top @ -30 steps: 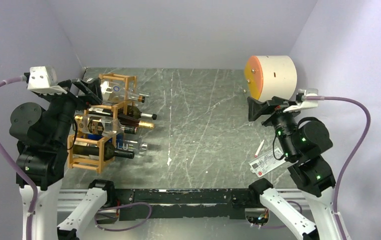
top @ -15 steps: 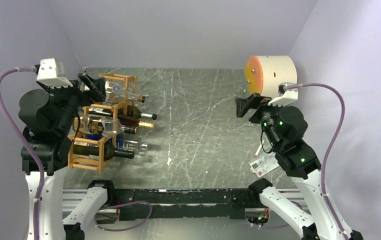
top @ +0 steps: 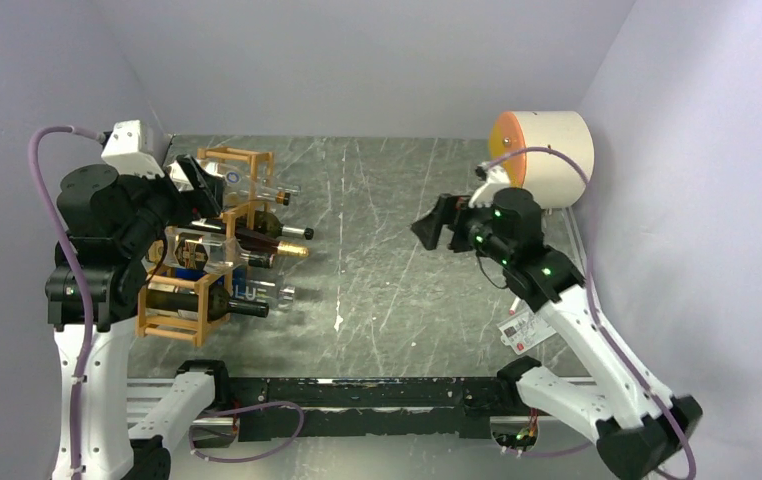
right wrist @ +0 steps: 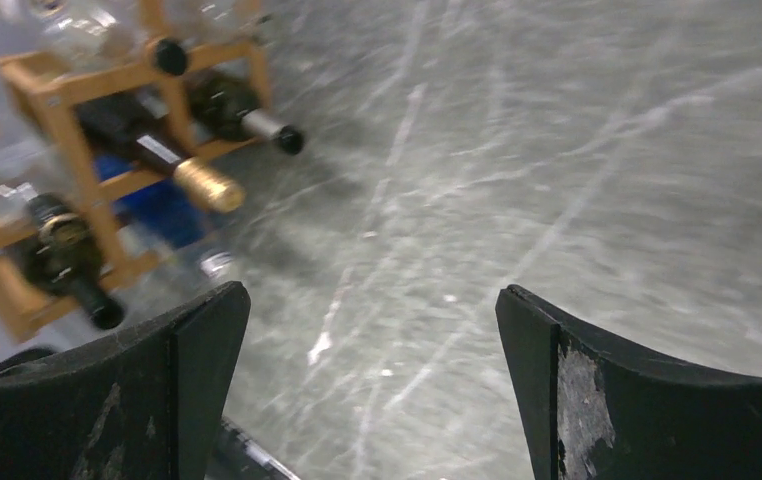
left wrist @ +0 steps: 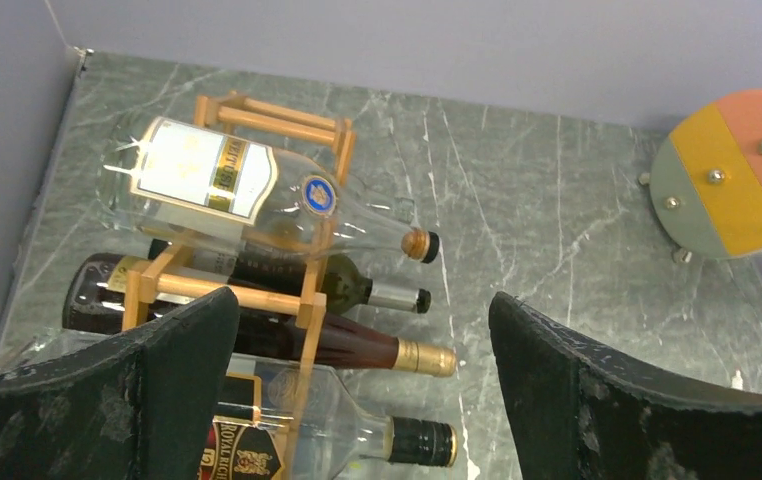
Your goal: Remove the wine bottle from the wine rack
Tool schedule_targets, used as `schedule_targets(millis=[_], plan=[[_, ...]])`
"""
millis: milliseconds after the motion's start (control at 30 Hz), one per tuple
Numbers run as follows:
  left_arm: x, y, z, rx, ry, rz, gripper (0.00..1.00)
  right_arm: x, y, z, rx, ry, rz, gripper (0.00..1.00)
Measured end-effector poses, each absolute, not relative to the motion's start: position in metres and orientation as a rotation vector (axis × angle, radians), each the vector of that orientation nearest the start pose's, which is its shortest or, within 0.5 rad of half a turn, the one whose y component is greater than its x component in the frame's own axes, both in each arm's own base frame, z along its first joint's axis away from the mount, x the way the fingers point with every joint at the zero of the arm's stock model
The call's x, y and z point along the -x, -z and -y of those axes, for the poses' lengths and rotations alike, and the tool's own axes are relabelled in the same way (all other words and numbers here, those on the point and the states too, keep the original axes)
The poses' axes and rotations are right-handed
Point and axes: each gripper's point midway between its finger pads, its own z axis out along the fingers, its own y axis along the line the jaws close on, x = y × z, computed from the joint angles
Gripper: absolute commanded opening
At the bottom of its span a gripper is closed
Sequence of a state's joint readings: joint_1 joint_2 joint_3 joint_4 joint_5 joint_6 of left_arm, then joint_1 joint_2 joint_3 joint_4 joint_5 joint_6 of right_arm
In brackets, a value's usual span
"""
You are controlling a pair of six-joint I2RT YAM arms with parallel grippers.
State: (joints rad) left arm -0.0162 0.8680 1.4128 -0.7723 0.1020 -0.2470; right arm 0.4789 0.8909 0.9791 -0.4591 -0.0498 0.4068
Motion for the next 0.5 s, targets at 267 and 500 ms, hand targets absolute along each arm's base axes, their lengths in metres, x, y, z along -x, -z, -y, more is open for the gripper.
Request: schedule_targets(millis=[267,500], plan=[[-0.250,-0.386,0.048,0.106,0.374,-1.859,0.98,-0.254,-0.257,-0.297,0.285,-1.065,-2.069,1.00],[-0.239,-0.375,0.063,0.090,0.480,-1.890,0.98,-0.224,-0.276,-0.393,0.131,-1.441,-2.009,1.00]])
